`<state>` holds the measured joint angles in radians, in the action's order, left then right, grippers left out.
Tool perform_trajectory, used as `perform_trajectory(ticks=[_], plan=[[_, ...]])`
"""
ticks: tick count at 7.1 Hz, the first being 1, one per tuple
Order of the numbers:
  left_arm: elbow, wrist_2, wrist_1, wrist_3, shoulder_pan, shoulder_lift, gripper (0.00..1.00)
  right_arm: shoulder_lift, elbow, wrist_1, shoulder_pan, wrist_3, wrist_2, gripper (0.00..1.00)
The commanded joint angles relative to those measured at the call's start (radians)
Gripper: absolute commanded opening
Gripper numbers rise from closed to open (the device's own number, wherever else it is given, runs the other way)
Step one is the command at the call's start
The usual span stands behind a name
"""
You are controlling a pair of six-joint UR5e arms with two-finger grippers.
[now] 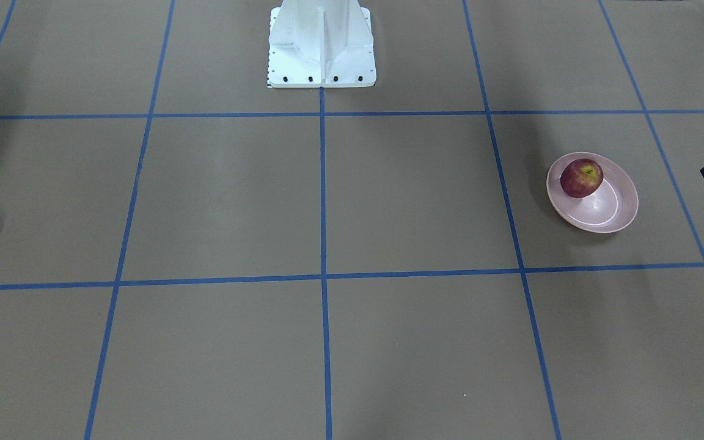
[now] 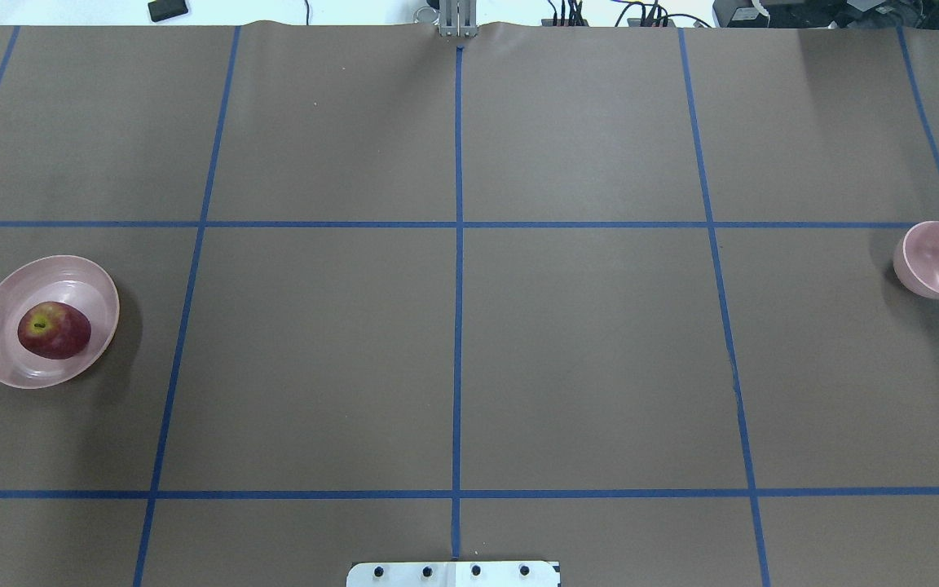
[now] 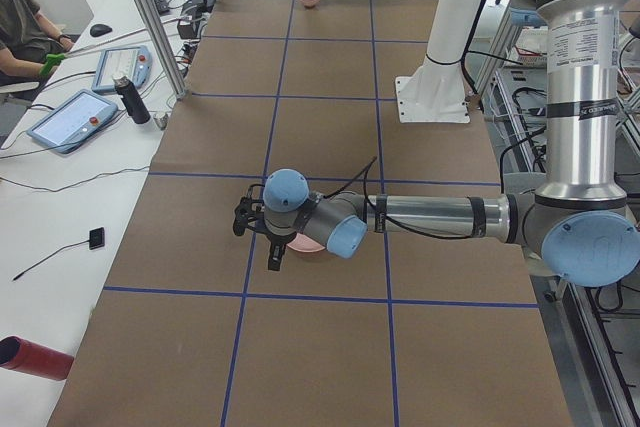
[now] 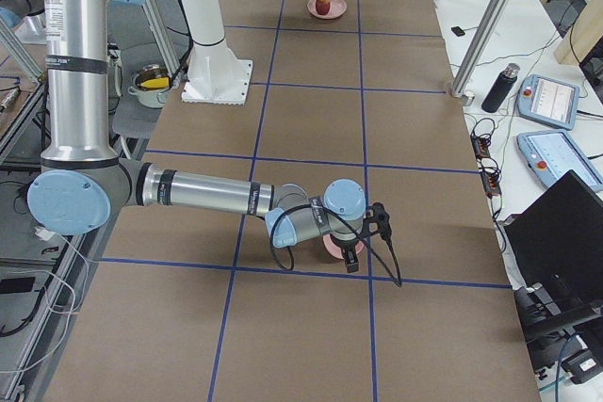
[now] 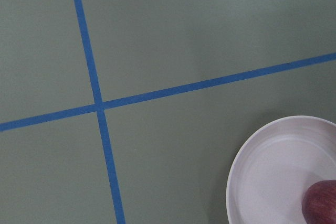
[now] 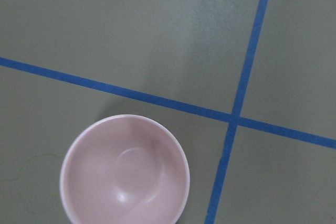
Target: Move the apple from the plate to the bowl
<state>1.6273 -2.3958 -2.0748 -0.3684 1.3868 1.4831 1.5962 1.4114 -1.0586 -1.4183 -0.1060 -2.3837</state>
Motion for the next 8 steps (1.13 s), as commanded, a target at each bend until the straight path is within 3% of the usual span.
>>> perform_trajectory(ticks=[1, 7, 8], plan=[[-0.006, 0.003, -0.001, -0.011, 0.000, 0.002, 0.98, -0.039, -0.048, 0.023, 0.060, -0.017, 0.004, 1.00], [-0.015, 0.004, 0.001, -0.015, 0.000, 0.002, 0.98, -0.058, -0.100, 0.025, 0.134, -0.023, 0.004, 0.98], [-0.015, 0.004, 0.001, -0.015, 0.000, 0.002, 0.98, -0.064, -0.107, 0.023, 0.134, -0.032, 0.003, 0.82]])
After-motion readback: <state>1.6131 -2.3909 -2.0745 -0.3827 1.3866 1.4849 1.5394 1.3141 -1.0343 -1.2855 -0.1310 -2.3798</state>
